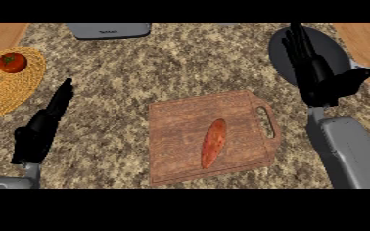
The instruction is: Pick the sweet potato from the cutting board and place it in the pan
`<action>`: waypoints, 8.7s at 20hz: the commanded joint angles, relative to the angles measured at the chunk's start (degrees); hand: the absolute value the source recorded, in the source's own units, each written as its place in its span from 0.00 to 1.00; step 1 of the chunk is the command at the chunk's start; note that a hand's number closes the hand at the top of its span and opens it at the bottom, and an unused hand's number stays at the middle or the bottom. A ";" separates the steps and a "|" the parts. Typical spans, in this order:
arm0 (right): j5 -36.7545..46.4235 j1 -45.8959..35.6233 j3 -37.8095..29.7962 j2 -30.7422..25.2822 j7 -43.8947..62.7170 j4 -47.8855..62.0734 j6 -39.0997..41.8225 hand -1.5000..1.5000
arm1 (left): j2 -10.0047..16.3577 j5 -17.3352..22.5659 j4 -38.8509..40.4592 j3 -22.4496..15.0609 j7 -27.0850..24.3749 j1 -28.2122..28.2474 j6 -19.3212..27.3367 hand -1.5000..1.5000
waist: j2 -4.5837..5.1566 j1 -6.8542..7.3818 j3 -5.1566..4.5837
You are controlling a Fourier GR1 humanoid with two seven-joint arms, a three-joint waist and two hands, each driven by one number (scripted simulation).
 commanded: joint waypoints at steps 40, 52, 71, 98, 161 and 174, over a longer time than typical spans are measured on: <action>38.89 -19.06 47.13 18.26 78.39 13.33 47.31 0.00 | -14.58 14.28 -2.00 -4.74 11.86 -2.81 -6.37 0.50 | -0.91 4.64 -1.47; 40.04 -21.57 52.10 18.33 82.42 17.23 46.26 0.00 | -15.61 13.42 -3.93 -5.23 13.11 -1.59 -5.18 0.50 | -1.04 3.83 -1.39; 52.09 -14.04 48.84 15.61 75.34 11.77 49.12 1.00 | -15.79 13.66 -3.95 -2.63 14.45 -2.69 -6.29 0.50 | -0.74 2.60 -1.32; 45.68 20.32 21.30 -28.01 16.65 -35.84 -7.71 1.00 | -16.97 11.76 -5.22 -2.31 11.85 1.64 -5.26 0.50 | -0.98 -0.59 -1.11; 19.43 -24.94 -25.43 -19.87 -34.59 71.85 12.41 0.00 | -21.74 8.59 -3.25 -4.79 14.12 -5.84 -7.66 0.50 | 1.75 7.85 -0.71; 20.06 -15.26 -24.62 -28.97 -43.40 71.94 38.24 0.00 | -21.01 8.77 -3.10 -4.15 11.45 -1.85 -8.68 0.50 | 1.67 7.15 -0.54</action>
